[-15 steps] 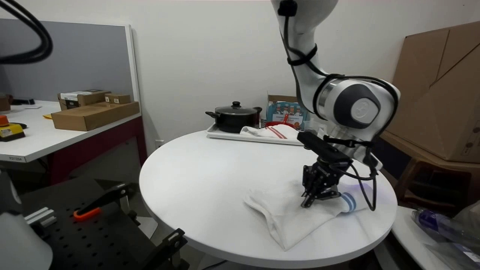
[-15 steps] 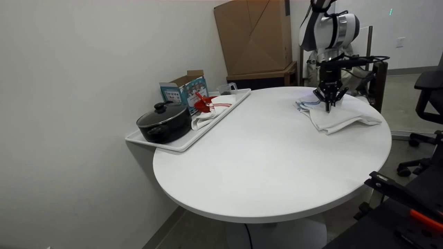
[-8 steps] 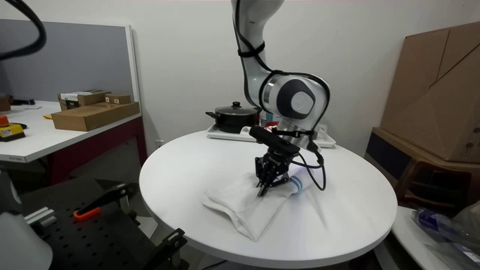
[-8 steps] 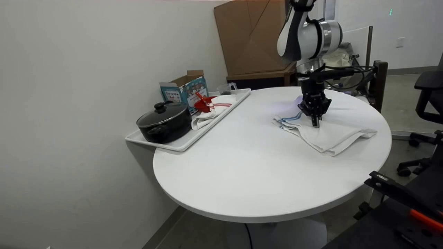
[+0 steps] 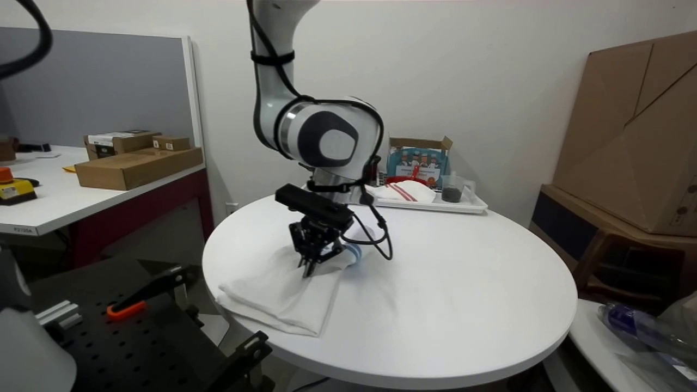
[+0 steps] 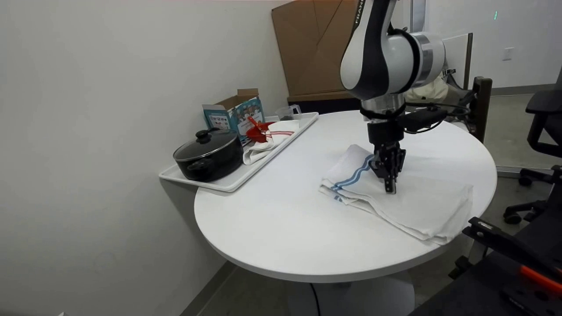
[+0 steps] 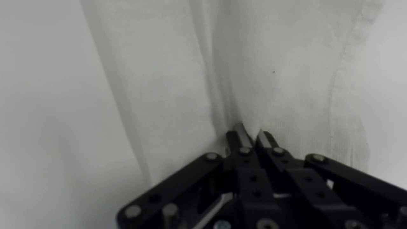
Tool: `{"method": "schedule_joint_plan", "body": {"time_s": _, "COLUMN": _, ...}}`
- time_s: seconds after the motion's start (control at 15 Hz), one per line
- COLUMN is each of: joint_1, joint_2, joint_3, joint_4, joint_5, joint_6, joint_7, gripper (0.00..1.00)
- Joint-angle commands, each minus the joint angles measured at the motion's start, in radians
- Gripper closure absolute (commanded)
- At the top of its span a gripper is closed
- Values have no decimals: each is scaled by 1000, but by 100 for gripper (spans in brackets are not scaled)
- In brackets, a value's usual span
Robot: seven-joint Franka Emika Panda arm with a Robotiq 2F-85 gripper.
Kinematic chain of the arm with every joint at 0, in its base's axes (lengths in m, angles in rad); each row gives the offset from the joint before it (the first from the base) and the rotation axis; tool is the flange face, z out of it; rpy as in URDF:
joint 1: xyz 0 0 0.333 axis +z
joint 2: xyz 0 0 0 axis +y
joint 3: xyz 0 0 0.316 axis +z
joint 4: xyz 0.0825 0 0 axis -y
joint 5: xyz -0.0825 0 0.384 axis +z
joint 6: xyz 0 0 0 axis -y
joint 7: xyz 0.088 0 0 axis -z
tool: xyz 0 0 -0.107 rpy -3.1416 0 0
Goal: Wipe the table top with the white and blue towel
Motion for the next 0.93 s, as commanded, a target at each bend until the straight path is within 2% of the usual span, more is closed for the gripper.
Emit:
{"method": "schedule_joint_plan", "body": {"time_s": 0.0, "joint_1": -24, "joint_2": -73, "joint_3": 141, "joint_4": -222, "joint_5": 29, "joint_6": 169, "joint_7": -99, "gripper": 99}}
{"method": "schedule_joint_plan", "body": {"time_s": 0.13, "joint_1": -37, "joint_2": -92, "joint_3": 249, "joint_4": -311, "joint_5": 54, "joint_6": 237, "joint_7": -94, "gripper": 99}}
{"method": "schedule_joint_plan", "body": {"time_s": 0.33, "joint_1": -58, "joint_2": -65, "joint_3": 380, "joint_4": -358, "joint_5": 57, "joint_6": 292, "joint_7": -42, "gripper": 99}}
{"method": "schedule_joint_plan", "body": {"time_s": 0.47, "joint_1": -56, "joint_2": -50, "joint_3": 410, "joint_4": -359, "joint_5": 38, "joint_6": 302, "joint_7": -3, "gripper": 99}}
{"method": "schedule_joint_plan", "body": {"time_s": 0.6, "joint_1": -51, "joint_2": -41, "joint_3": 413, "joint_4": -344, "joint_5": 29, "joint_6": 297, "joint_7": 26, "gripper": 99}}
{"method": "schedule_joint_plan", "body": {"time_s": 0.87, "joint_1": -47, "joint_2": -27, "joint_3": 380, "joint_4": -296, "joint_5": 31, "joint_6": 283, "joint_7": 65, "gripper": 99}}
